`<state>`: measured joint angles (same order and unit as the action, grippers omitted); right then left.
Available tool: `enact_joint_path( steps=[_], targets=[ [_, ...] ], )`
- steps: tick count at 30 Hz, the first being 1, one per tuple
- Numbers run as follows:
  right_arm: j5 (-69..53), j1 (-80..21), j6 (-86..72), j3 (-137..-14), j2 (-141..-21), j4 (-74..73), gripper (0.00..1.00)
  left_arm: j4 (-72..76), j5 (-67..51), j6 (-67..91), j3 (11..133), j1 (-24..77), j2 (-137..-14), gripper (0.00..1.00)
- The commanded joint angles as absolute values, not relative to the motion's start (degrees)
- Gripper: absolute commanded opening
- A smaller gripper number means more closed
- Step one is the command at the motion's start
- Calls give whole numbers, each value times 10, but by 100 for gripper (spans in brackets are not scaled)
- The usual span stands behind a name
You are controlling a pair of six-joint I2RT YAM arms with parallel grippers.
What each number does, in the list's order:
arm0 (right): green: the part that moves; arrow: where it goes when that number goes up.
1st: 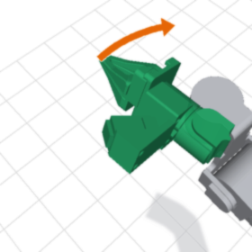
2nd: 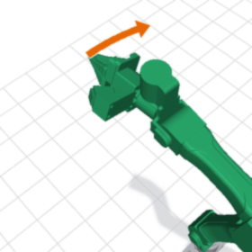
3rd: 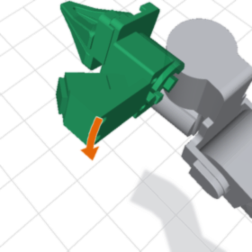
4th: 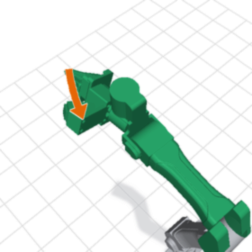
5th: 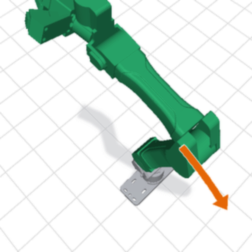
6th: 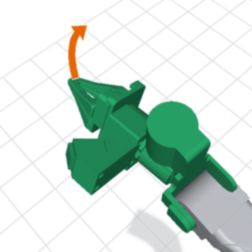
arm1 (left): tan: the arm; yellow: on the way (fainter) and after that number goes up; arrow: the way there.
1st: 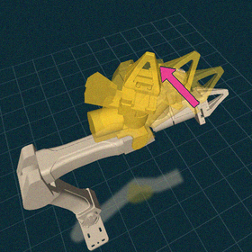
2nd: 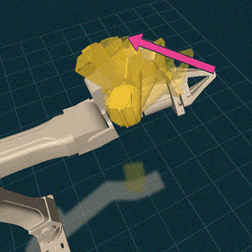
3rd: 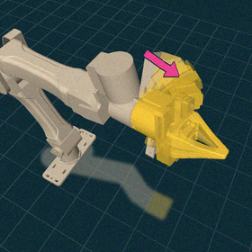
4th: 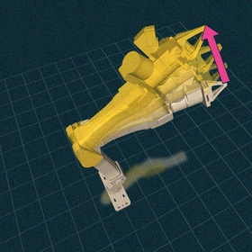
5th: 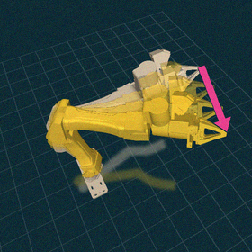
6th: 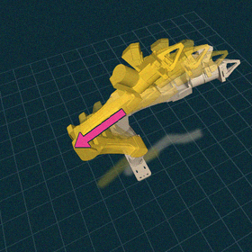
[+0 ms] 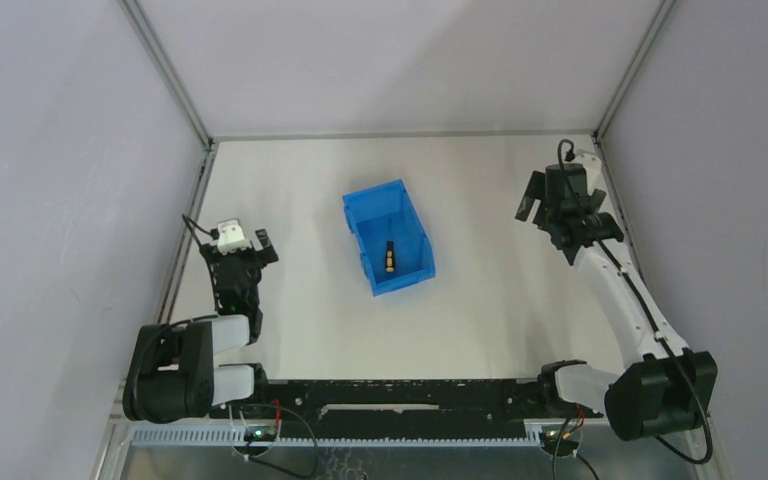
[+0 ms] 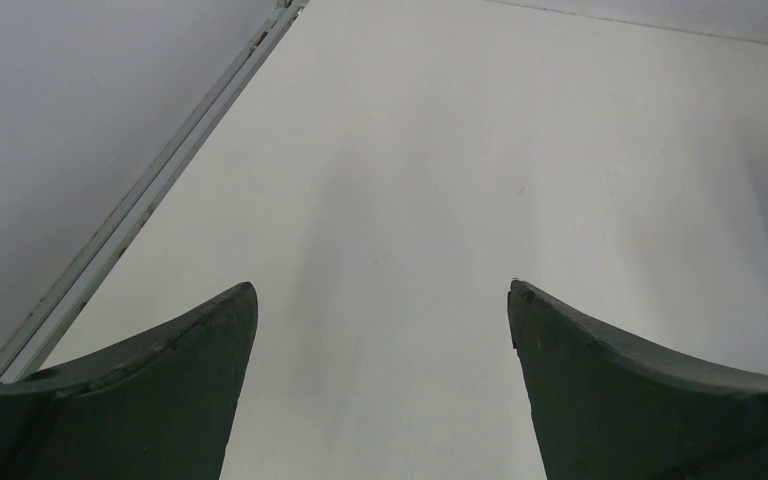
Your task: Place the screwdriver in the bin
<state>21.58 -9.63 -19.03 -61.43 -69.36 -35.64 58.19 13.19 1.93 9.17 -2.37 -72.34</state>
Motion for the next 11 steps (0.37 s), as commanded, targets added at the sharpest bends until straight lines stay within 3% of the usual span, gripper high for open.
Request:
enact_joint_path(
  steps=[1,11],
  targets=[
    [198,-72,-132,-600,-658,-328,100,601,130,11,112,-22,-719,100],
    [180,-44,-130,-590,-632,-318,100,601,129,11,111,-23,-720,100]
  ],
)
